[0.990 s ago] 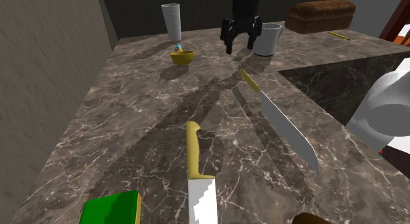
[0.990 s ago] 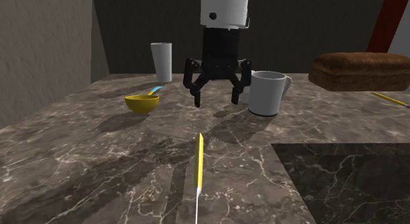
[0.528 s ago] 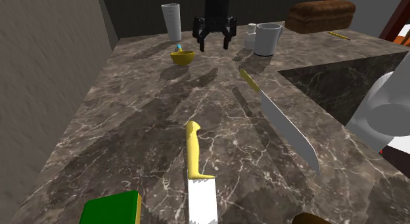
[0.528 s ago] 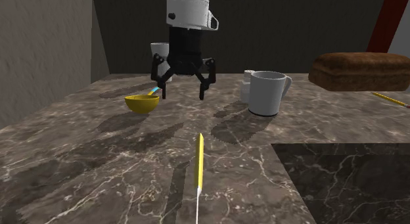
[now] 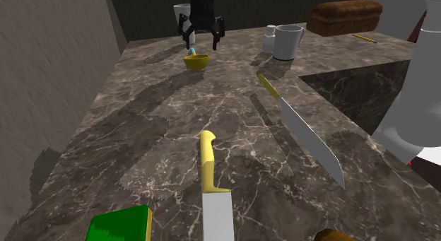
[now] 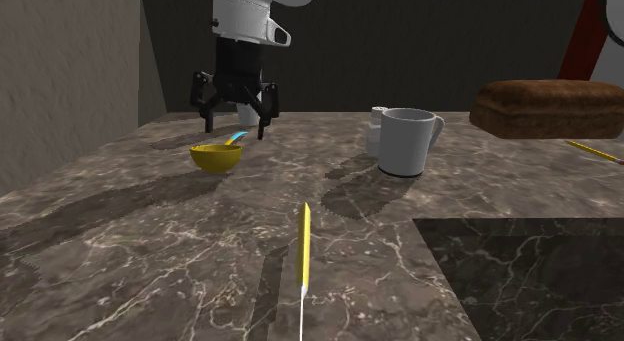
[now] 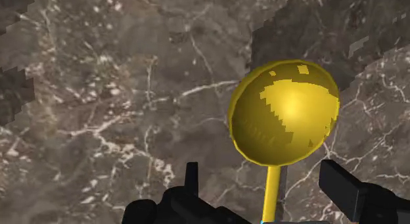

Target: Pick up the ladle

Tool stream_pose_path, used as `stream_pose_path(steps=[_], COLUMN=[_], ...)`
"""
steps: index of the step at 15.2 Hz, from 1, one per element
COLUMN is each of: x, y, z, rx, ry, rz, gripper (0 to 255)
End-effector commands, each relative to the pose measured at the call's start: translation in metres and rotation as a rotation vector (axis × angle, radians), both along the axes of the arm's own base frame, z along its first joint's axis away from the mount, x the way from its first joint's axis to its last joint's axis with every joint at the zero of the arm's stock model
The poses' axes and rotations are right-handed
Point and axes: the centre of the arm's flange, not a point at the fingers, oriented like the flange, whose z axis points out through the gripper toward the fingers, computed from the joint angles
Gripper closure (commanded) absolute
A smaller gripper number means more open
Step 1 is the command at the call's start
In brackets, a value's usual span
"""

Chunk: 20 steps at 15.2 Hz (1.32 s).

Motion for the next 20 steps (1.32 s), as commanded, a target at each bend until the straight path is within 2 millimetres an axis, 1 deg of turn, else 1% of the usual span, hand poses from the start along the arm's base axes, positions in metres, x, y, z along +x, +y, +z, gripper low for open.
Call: stream_pose_path(steps=[1, 2, 9, 11, 12, 20], x=[0.024, 0.033, 0.033, 0.033, 0.033, 0.032], y=[0.005, 0.006, 0.006, 0.006, 0.006, 0.007], z=[-0.001, 0.0, -0.037, -0.04, -0.04, -0.041], rx=[0.016, 0.021, 0.021, 0.021, 0.021, 0.021], ry=[0.0, 0.0, 0.0, 0.0, 0.0, 0.0], rz=[-0.037, -0.05, -0.05, -0.05, -0.05, -0.05], gripper=[0, 0, 0, 0, 255, 255])
